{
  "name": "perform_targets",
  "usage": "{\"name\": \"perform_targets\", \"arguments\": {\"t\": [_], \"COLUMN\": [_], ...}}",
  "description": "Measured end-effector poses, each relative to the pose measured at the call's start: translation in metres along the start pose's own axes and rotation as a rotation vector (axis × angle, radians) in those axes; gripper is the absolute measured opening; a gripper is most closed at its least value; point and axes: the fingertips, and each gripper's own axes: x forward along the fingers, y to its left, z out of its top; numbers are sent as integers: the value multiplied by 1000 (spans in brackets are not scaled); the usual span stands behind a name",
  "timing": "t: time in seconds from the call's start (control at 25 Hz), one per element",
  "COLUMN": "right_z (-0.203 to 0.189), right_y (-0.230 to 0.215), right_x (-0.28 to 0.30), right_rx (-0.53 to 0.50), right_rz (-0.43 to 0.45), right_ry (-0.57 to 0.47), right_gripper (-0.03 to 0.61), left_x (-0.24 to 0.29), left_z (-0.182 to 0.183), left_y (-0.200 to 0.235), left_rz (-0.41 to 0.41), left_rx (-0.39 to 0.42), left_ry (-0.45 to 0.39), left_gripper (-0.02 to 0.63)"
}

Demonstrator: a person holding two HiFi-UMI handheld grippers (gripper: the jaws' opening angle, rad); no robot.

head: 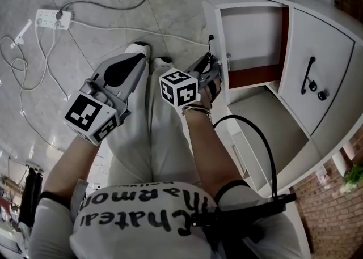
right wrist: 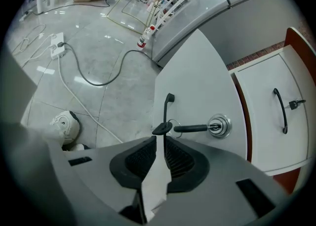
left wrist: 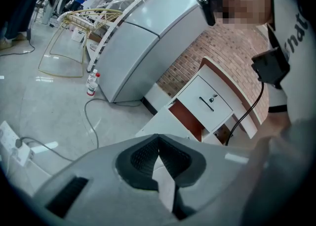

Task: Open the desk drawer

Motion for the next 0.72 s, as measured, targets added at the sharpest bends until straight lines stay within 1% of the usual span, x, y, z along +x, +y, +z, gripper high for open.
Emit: {"name": "perform_targets", "arguments": {"t": [0.12, 0.2, 0.32, 0.44, 0.6, 0.72], "right_z": [0, -1, 1, 0, 4, 7], "right_y": [3, 3, 2, 3, -1, -6], "right_x": [3, 2, 3, 2, -9, -24], "right_rx": [23, 31, 43, 40, 70, 91], "right_rz": [-10, -22, -28, -24, -15, 8], "right_ry": [17, 6, -23, -21, -17, -4], "right_gripper": [21, 23, 23, 23, 23, 23], "left_x": [2, 4, 6, 5, 1, -5], "left_z": [1, 4, 9, 13, 19, 34], "left_y": [-1, -1, 8, 11, 3, -10], "left_rz": [-7, -11, 5, 19, 21, 28], "left_rx": [1, 6, 4, -3, -8, -2], "left_ry": [6, 7, 2, 0, 33, 37], "left_gripper": [15, 15, 15, 15, 15, 15]}}
